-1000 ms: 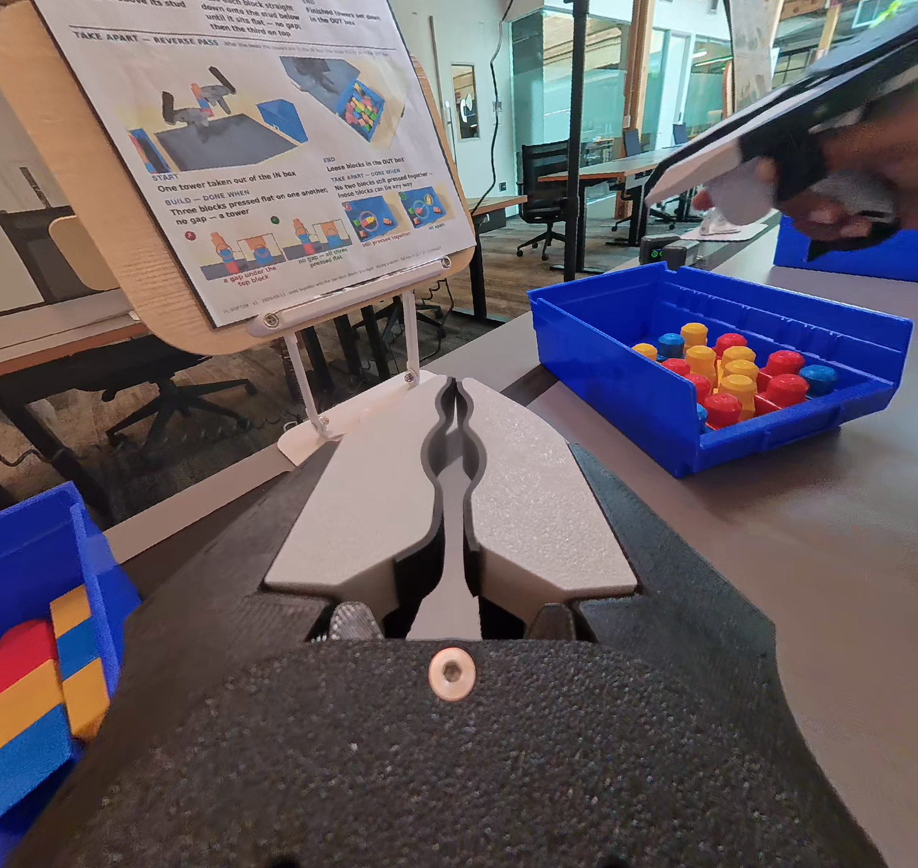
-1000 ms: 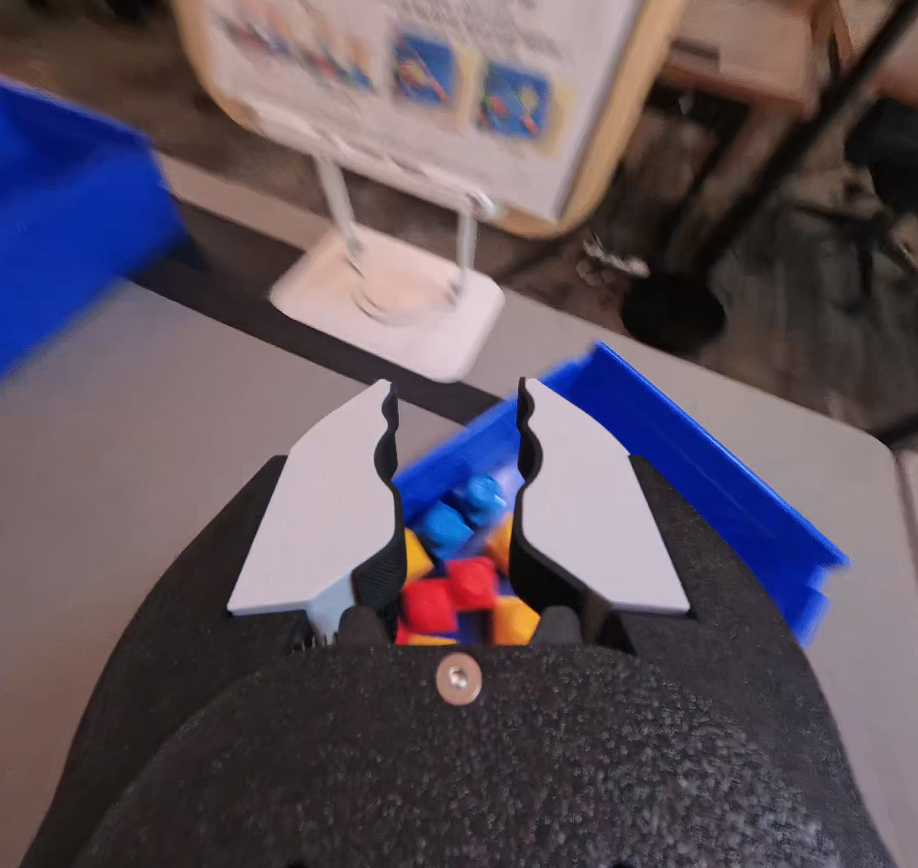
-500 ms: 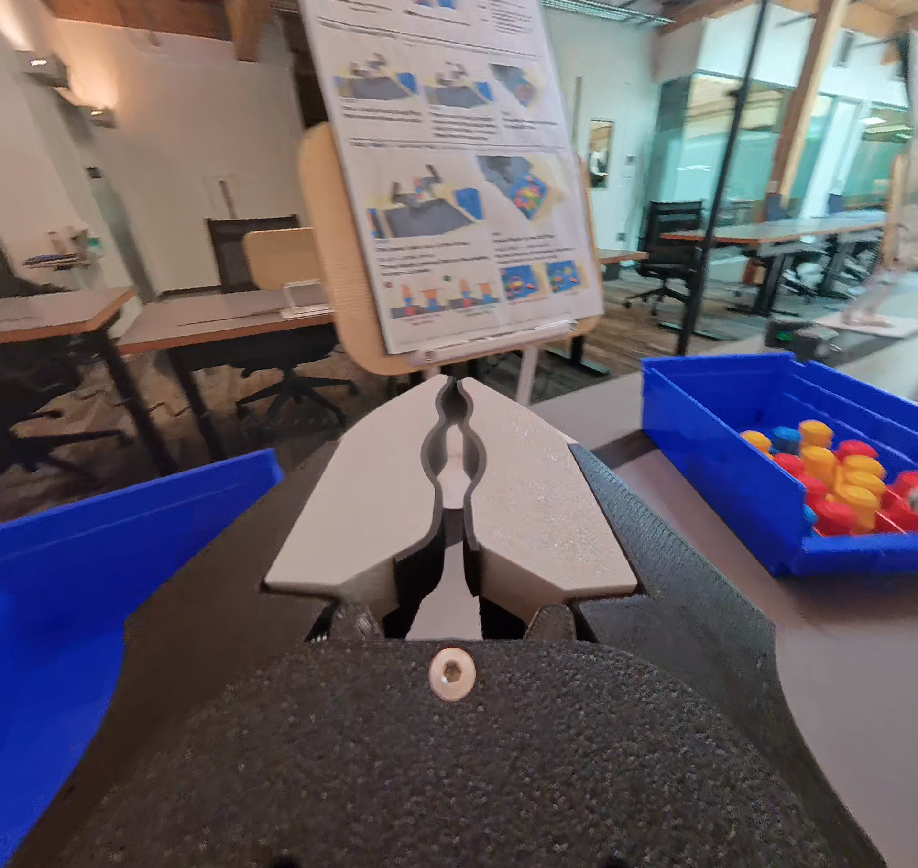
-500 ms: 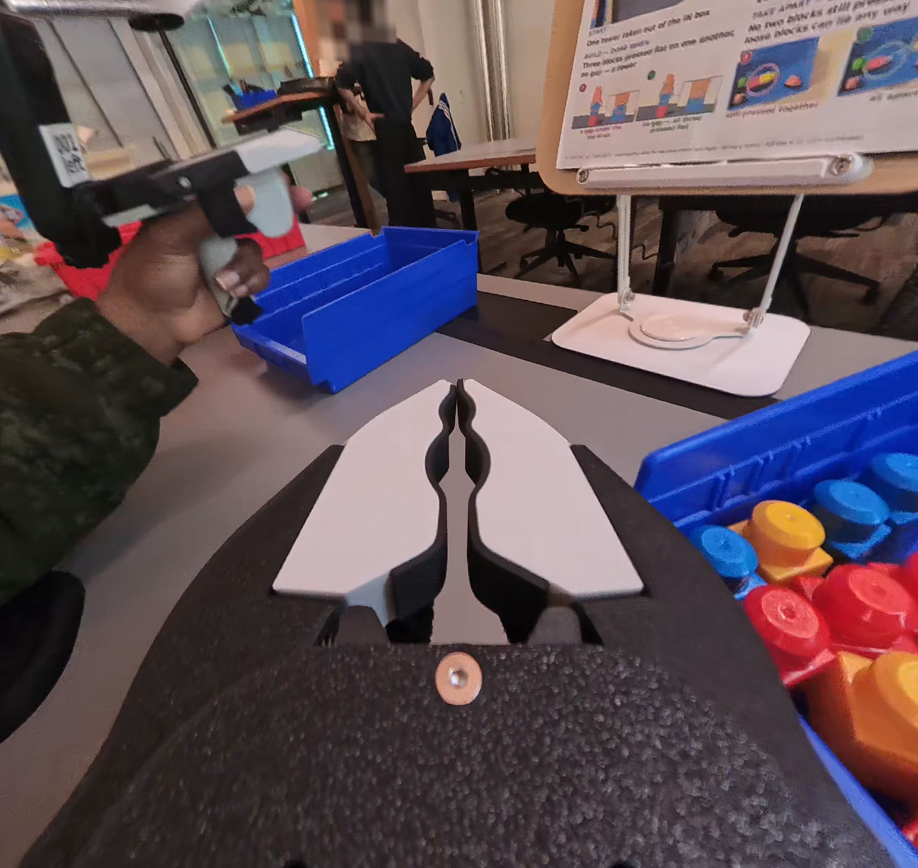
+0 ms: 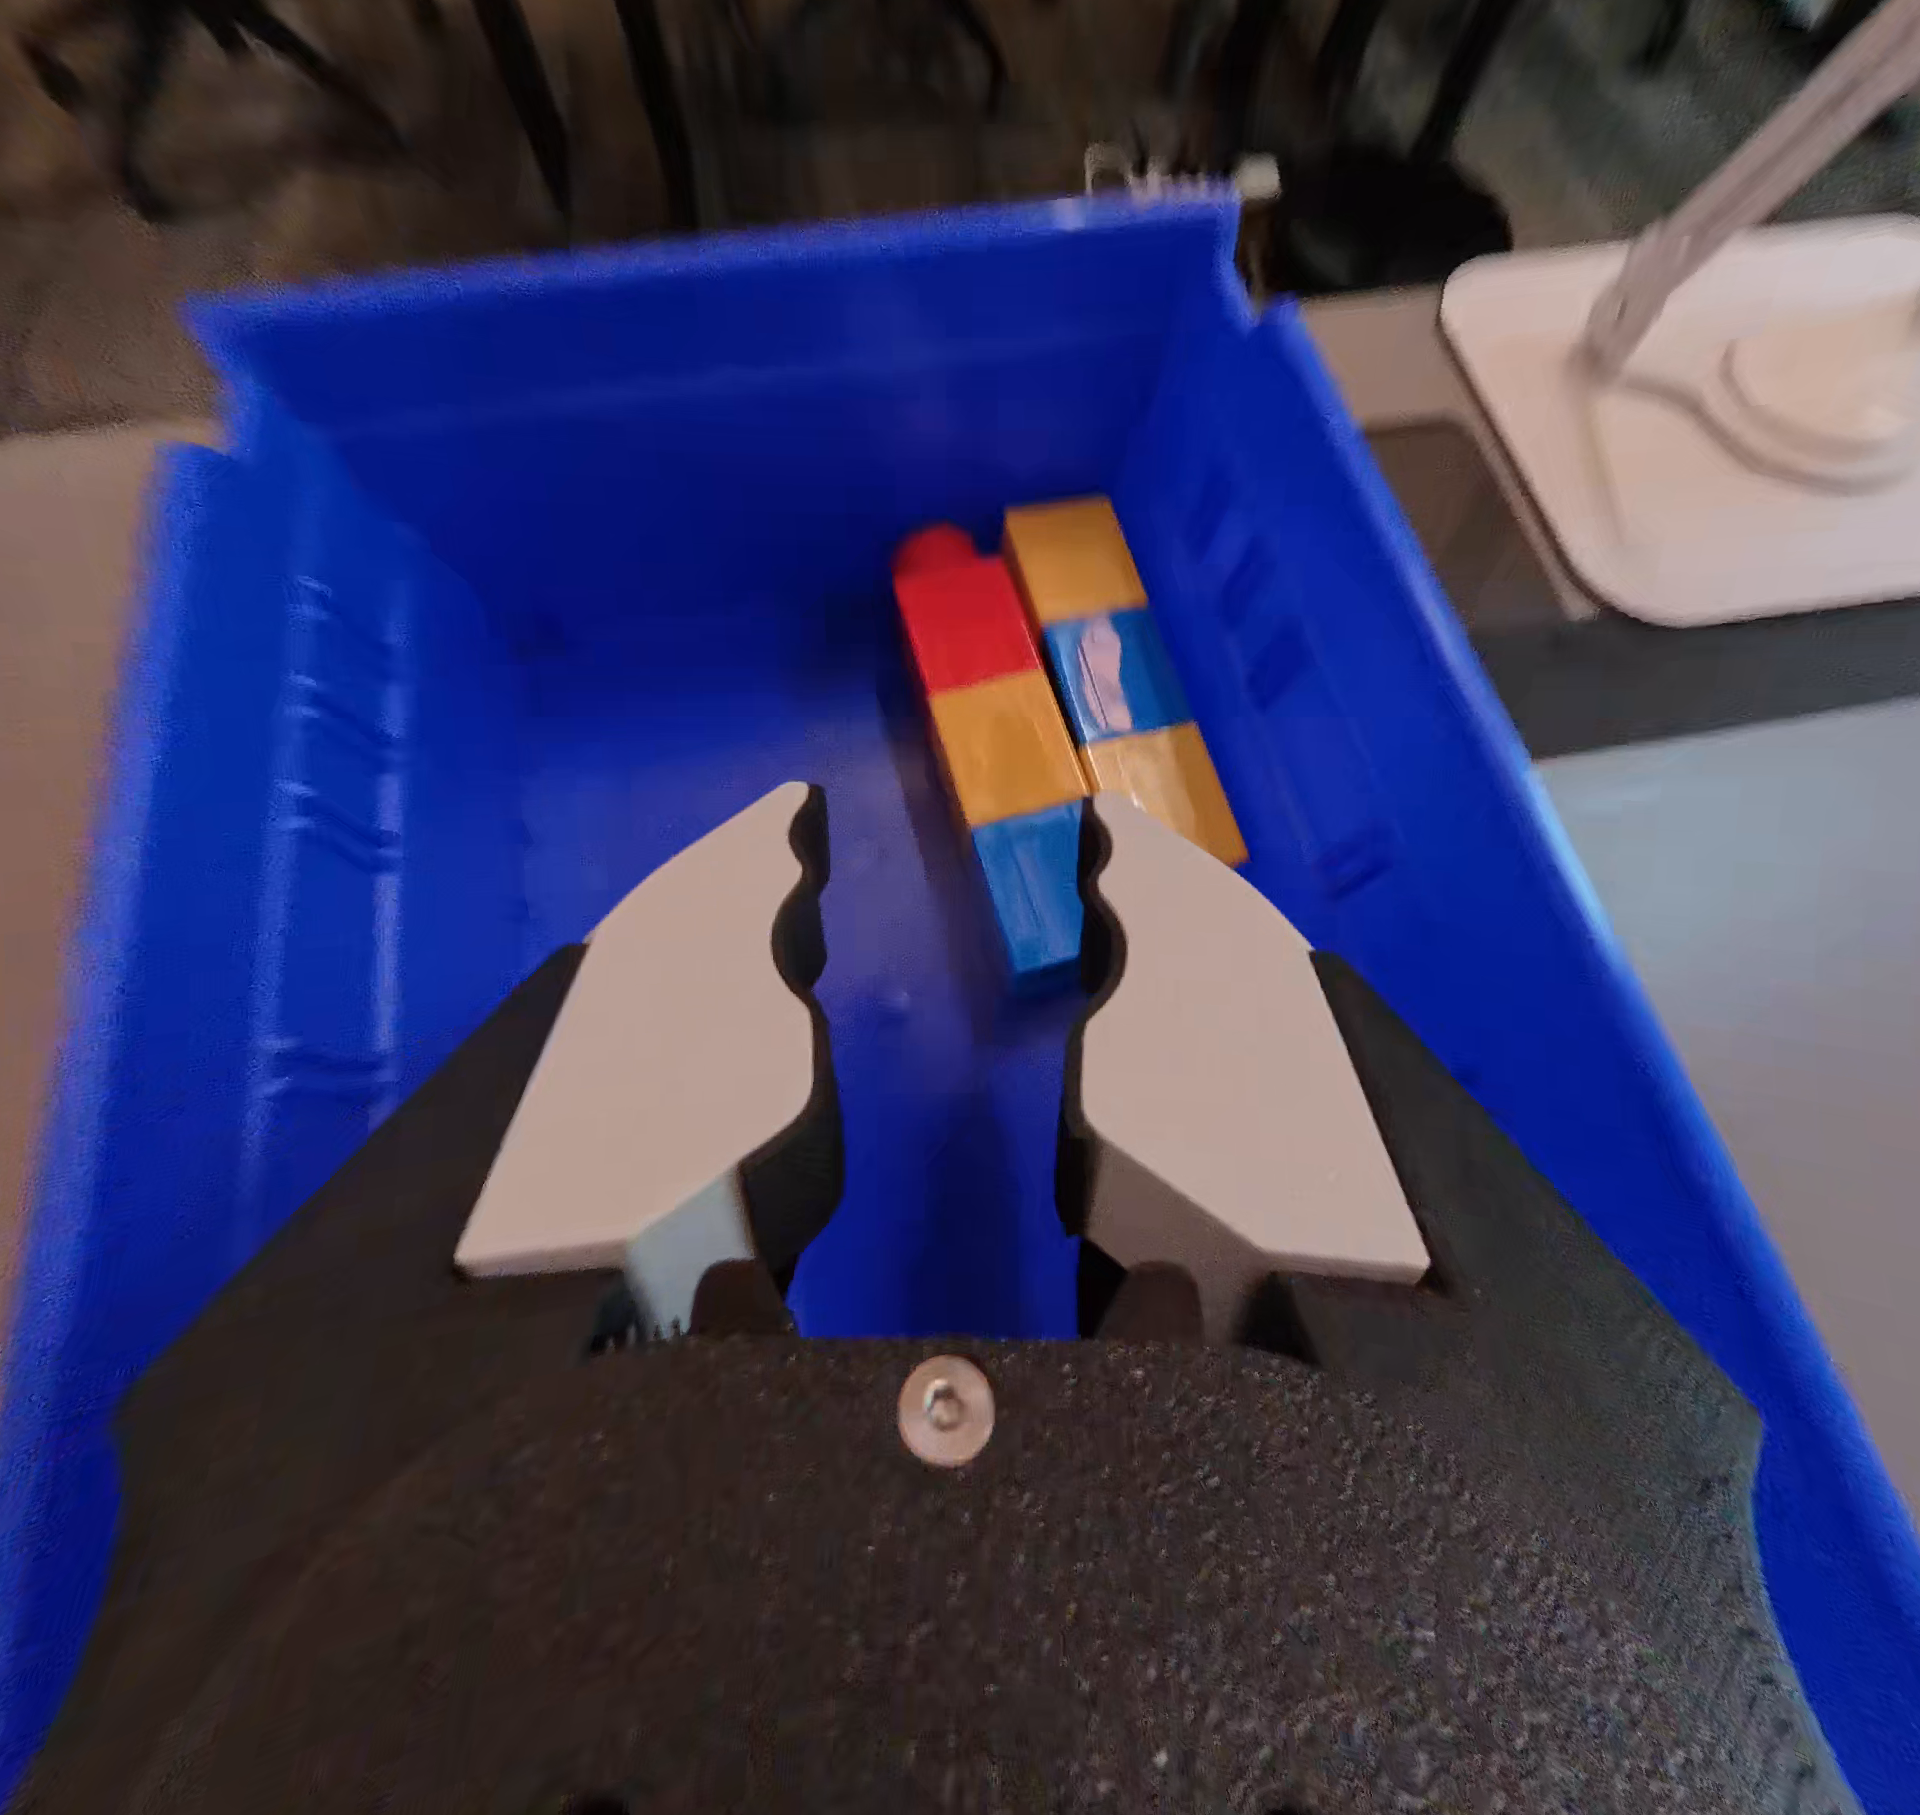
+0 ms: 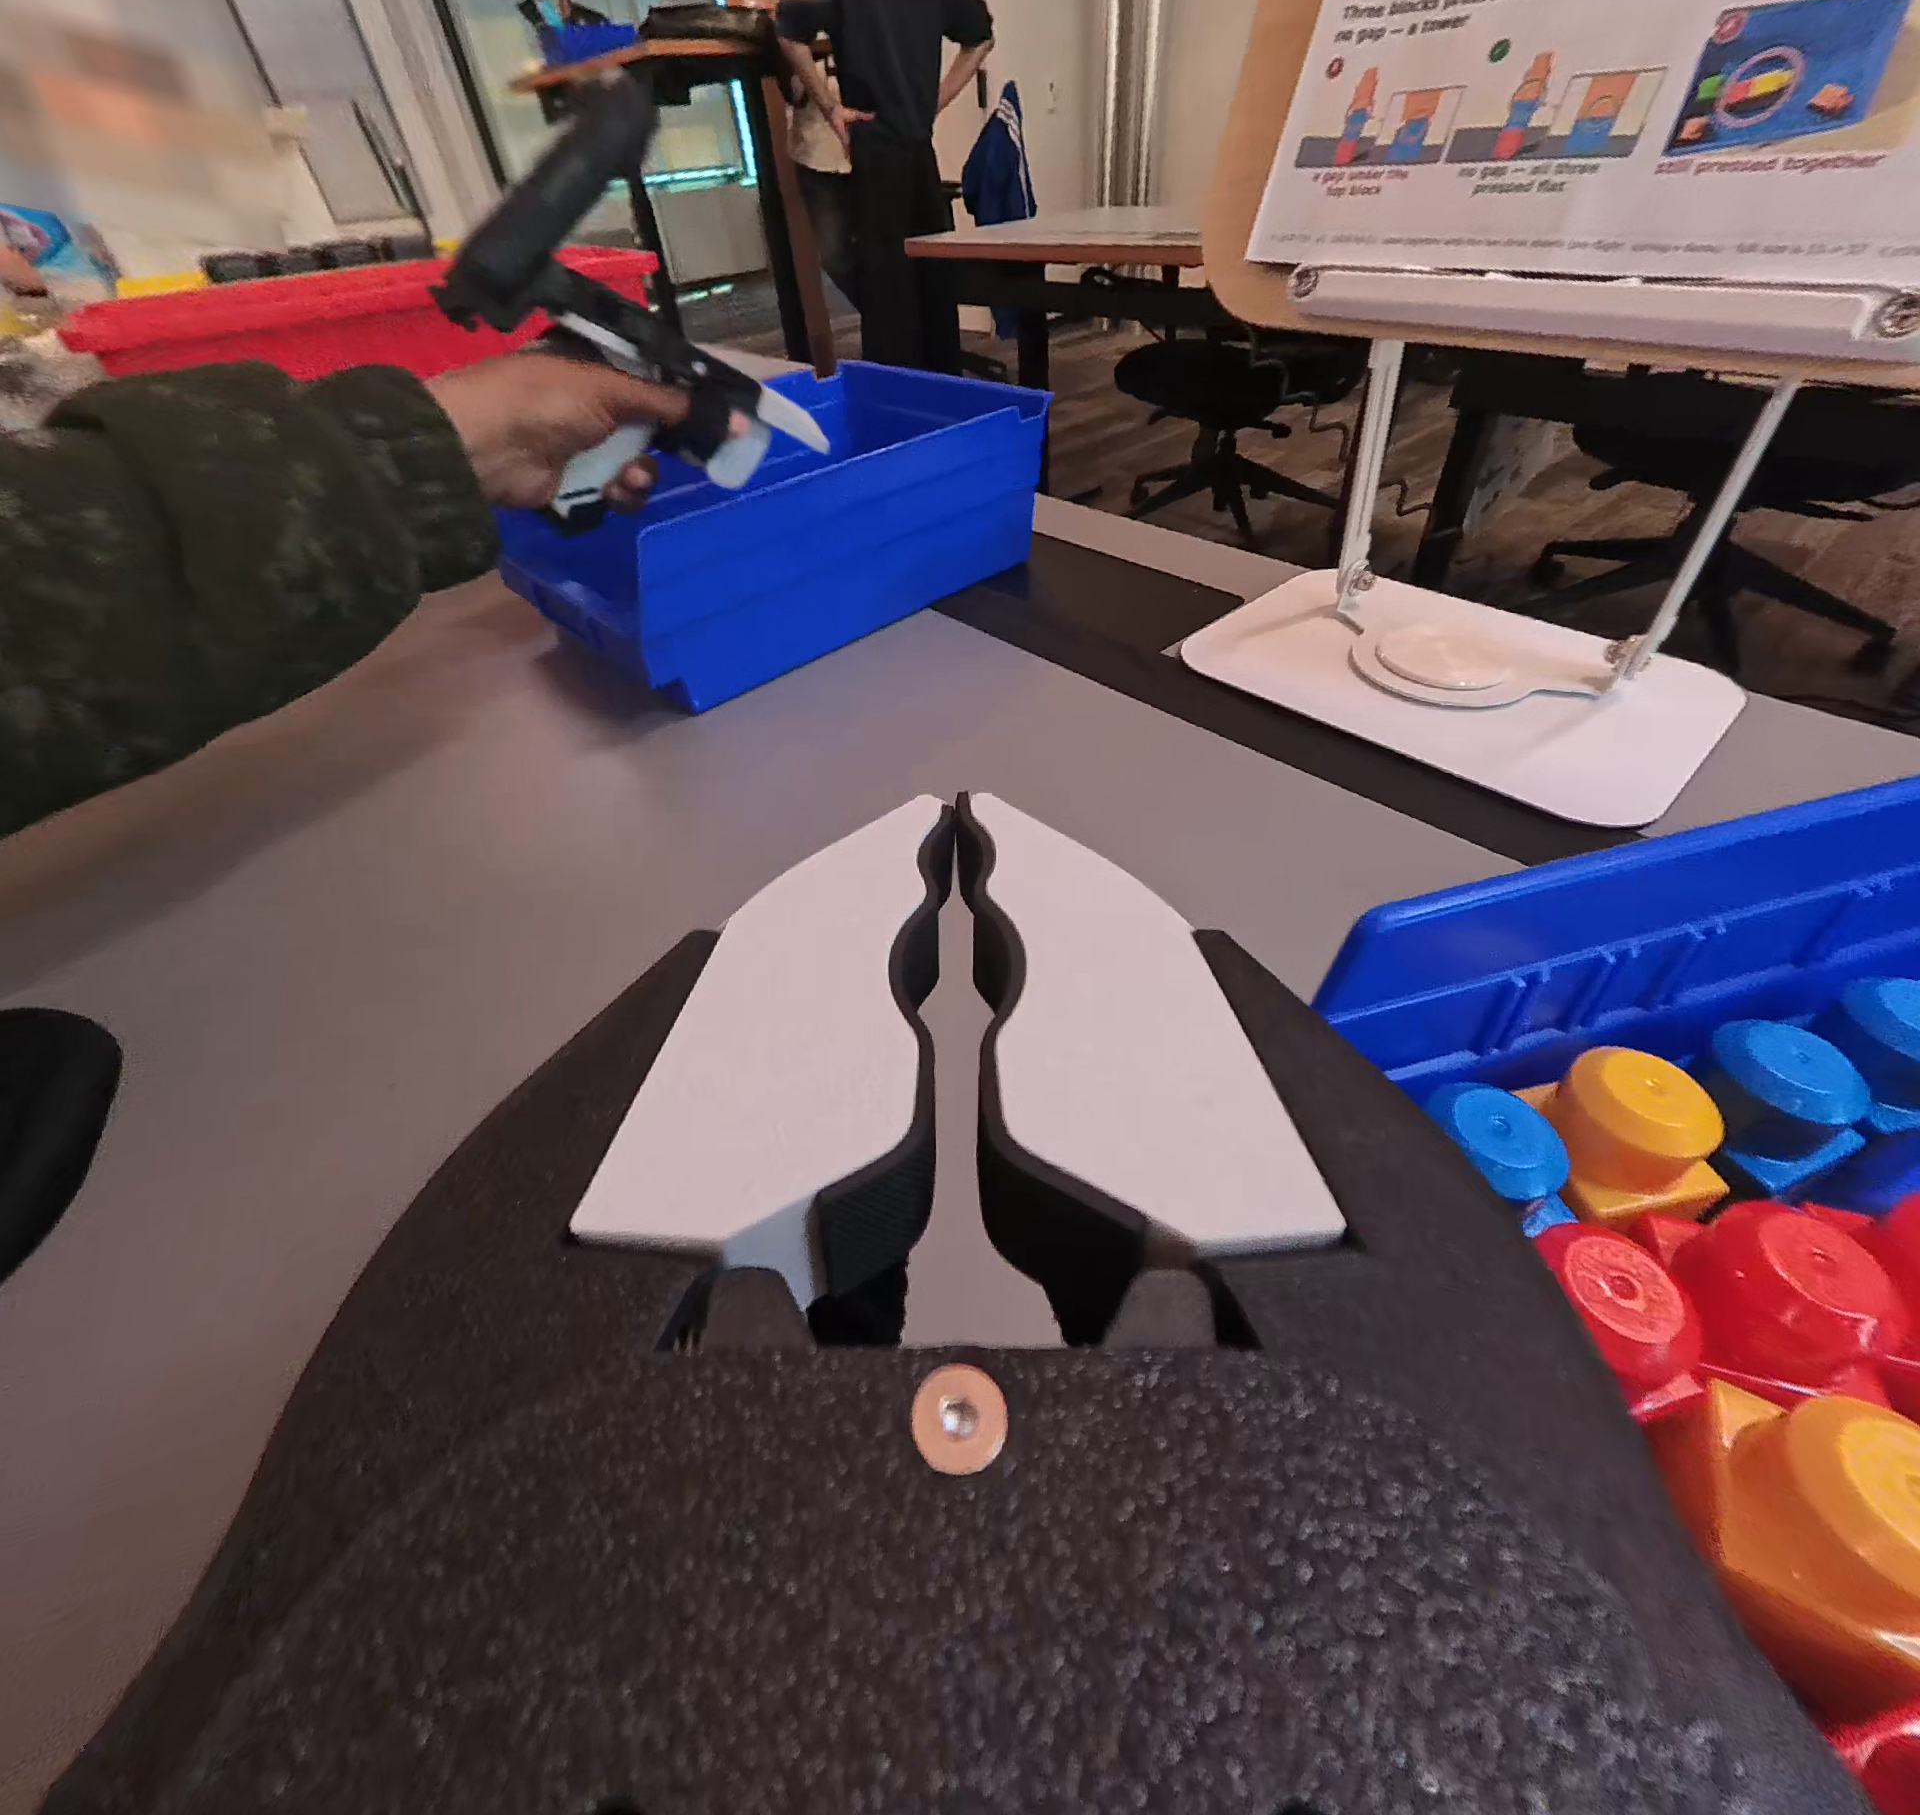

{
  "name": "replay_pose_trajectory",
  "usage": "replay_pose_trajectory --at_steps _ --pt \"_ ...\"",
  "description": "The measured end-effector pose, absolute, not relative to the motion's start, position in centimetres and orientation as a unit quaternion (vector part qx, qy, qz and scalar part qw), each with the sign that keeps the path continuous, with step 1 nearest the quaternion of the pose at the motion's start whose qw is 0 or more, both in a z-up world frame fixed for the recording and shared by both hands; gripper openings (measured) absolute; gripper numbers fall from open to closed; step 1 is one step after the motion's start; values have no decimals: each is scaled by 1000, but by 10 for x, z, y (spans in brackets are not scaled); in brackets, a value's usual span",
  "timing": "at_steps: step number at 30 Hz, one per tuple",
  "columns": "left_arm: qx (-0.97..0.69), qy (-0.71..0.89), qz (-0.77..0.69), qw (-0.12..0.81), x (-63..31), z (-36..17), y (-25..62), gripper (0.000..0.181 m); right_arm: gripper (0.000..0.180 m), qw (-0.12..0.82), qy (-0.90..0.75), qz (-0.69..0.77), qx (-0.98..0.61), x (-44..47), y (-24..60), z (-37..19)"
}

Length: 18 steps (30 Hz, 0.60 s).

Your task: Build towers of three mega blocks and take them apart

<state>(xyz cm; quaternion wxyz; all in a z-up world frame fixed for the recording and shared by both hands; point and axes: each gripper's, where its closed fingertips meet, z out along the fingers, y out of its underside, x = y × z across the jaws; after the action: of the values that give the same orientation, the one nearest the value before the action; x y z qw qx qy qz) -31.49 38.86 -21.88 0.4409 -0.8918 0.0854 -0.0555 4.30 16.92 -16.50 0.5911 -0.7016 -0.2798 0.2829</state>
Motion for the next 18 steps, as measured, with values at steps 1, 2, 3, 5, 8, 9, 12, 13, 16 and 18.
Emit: replay_pose_trajectory --at_steps 1,2,3,5,8,9,12,13,16,18 --pt "-903 98 -67 412 -309 -234 389 50 0 588 -285 284 -702 41 168 -167" --pt "-912 108 -81 387 -302 -246 388 54 0 584 -289 285 -703 40 168 -169" --pt "-919 111 -85 369 -299 -255 387 56 0 581 -293 286 -704 38 168 -171" --pt "-926 117 -82 349 -296 -268 389 54 0 574 -296 291 -706 36 167 -175" --pt "-928 116 -88 342 -298 -269 390 49 0 567 -297 295 -709 35 167 -179" --pt "-929 119 -76 342 -303 -268 389 41 0 567 -297 295 -709 36 167 -179" --pt "-934 132 -19 332 -322 -269 386 33 0 568 -294 300 -708 37 167 -177" --pt "-935 137 -1 326 -328 -271 385 34 0 567 -292 303 -708 36 167 -176" --pt "-926 182 33 328 -328 -271 389 45 0 563 -289 312 -708 34 167 -176" --pt "-923 207 63 319 -328 -274 393 50 1 560 -292 314 -709 33 166 -177"
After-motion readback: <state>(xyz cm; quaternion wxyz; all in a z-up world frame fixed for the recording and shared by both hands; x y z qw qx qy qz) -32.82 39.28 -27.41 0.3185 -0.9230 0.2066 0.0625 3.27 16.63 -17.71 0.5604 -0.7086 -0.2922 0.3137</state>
